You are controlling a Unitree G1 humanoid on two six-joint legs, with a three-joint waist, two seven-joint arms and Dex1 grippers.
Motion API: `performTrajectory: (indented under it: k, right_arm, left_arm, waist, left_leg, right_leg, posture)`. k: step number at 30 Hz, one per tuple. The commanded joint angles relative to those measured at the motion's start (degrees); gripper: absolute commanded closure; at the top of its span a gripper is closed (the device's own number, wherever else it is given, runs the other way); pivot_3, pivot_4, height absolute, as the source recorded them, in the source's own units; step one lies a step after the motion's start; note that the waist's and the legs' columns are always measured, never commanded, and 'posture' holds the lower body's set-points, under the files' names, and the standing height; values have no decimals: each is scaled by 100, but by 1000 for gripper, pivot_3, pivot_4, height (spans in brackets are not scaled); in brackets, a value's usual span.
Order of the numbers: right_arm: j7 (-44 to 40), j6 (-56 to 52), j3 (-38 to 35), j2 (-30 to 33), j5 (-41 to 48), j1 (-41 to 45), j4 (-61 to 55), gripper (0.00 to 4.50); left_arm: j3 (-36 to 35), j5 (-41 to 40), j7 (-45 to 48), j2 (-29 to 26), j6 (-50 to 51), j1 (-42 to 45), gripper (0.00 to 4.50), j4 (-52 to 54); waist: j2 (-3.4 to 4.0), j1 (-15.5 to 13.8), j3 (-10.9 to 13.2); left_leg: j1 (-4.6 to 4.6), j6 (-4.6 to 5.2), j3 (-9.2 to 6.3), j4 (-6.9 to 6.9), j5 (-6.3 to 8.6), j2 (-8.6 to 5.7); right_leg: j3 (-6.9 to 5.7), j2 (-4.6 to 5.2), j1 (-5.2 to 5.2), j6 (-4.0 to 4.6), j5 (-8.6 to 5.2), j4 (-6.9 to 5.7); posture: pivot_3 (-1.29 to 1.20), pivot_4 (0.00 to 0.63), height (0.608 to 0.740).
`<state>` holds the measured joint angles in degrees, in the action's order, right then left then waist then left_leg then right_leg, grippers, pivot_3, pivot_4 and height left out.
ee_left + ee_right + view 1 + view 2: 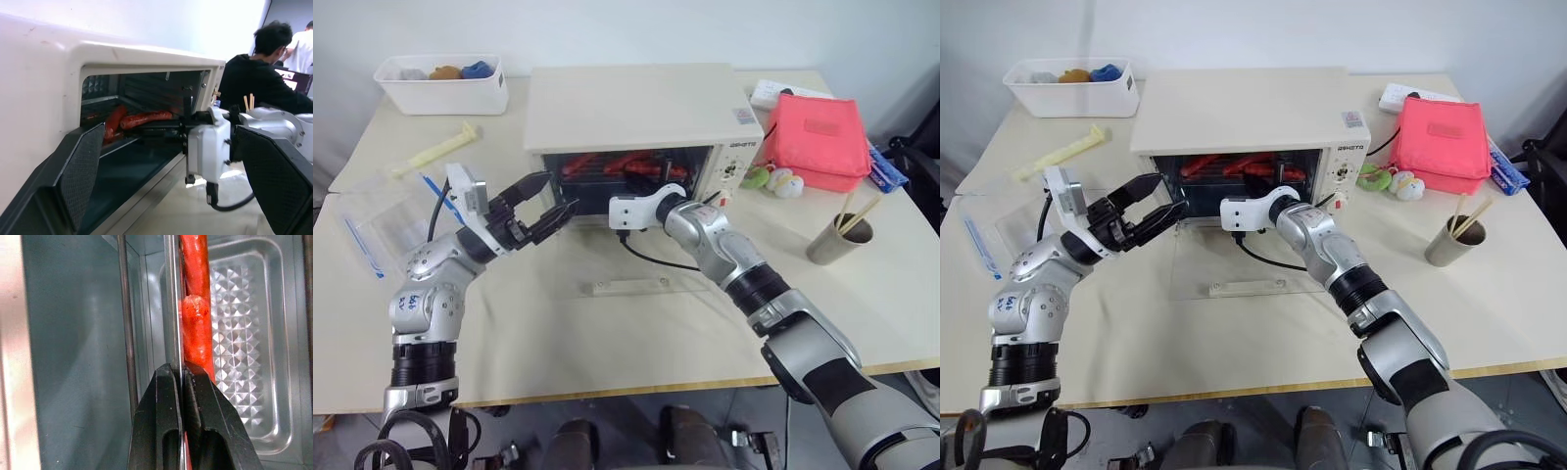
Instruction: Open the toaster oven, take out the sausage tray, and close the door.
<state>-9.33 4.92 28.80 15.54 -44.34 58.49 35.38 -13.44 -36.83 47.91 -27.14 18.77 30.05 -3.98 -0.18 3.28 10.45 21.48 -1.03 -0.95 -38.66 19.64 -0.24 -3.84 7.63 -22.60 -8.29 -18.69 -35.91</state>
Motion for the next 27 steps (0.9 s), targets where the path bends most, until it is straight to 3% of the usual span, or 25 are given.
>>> performTrajectory:
  k: [1, 10, 20, 27]
  right_arm:
    - [15, 161, -234, 73, 164, 196, -709, 4474]
    - [-1241, 79, -183, 404, 476, -1137, -2905, 4474]
    - [-1724, -177, -633, 909, 430, -2715, -4907, 4474]
    - [-1752, 503, -922, 1618, 515, -3322, -5562, 4474]
  left_arm:
    - [-86, 11, 53, -53, -63, 222, 0, -161]
    - [6, 53, 234, -105, 59, 236, 0, -330]
    - [70, 128, 277, -127, 173, 343, 0, -567]
    - [102, 152, 266, -97, 272, 395, 0, -638]
  waist:
    - [0, -2, 0]
    - [0, 18, 1]
    - [-1, -35, 1]
    - [-1, -173, 1]
  left_leg:
    - [0, 0, 0, -2, 0, -1]
    - [4, 0, -3, -12, 0, 2]
    - [-4, -2, 0, -18, -1, 3]
    - [-4, -1, 11, -25, -1, 1]
  right_leg:
    - [0, 1, 0, 0, 0, 0]
    - [1, 0, 0, 0, 0, 0]
    - [9, 1, -3, 0, 0, -5]
    - [10, 2, 2, 0, 0, -2]
  posture:
    - [0, 150, 740]
    - [0, 150, 740]
    - [0, 150, 740]
    - [0, 150, 740]
